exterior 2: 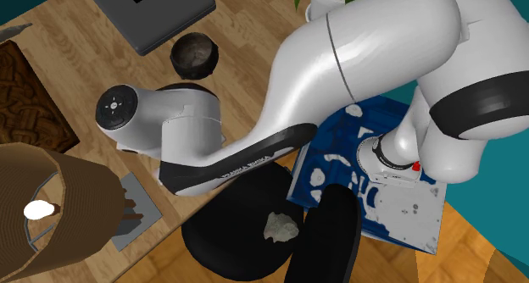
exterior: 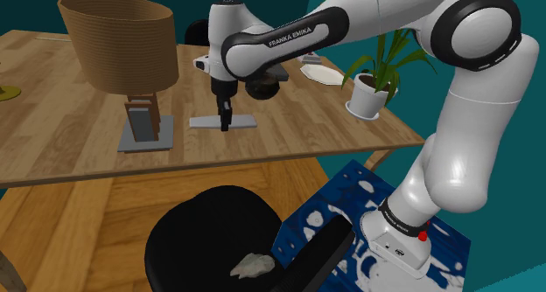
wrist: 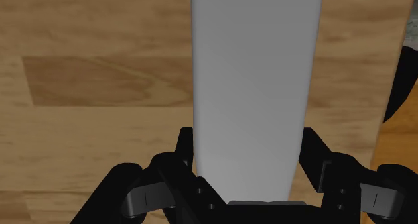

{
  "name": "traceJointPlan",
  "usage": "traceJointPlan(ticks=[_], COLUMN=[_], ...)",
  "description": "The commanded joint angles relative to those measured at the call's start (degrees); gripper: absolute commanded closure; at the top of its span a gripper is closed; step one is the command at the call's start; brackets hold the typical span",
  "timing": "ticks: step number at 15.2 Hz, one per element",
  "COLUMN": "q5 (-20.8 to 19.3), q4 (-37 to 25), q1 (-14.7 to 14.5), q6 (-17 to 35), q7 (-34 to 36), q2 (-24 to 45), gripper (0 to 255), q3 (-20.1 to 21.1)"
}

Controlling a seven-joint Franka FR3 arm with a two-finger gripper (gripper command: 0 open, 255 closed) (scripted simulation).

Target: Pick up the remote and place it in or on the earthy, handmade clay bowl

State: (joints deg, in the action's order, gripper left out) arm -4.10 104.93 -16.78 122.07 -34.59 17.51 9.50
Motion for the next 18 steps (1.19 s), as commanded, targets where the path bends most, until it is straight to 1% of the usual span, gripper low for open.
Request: traceJointPlan(ticks=[1, 18], q5=[0.17, 1.07], q4=[-0.96, -9.31], q1=[0.05, 0.14], q6=[-1.60, -13.50], q7=[-0.15, -0.85], q2=[-0.65, -4.27], gripper=[255, 255], q3=[0.05, 0.33])
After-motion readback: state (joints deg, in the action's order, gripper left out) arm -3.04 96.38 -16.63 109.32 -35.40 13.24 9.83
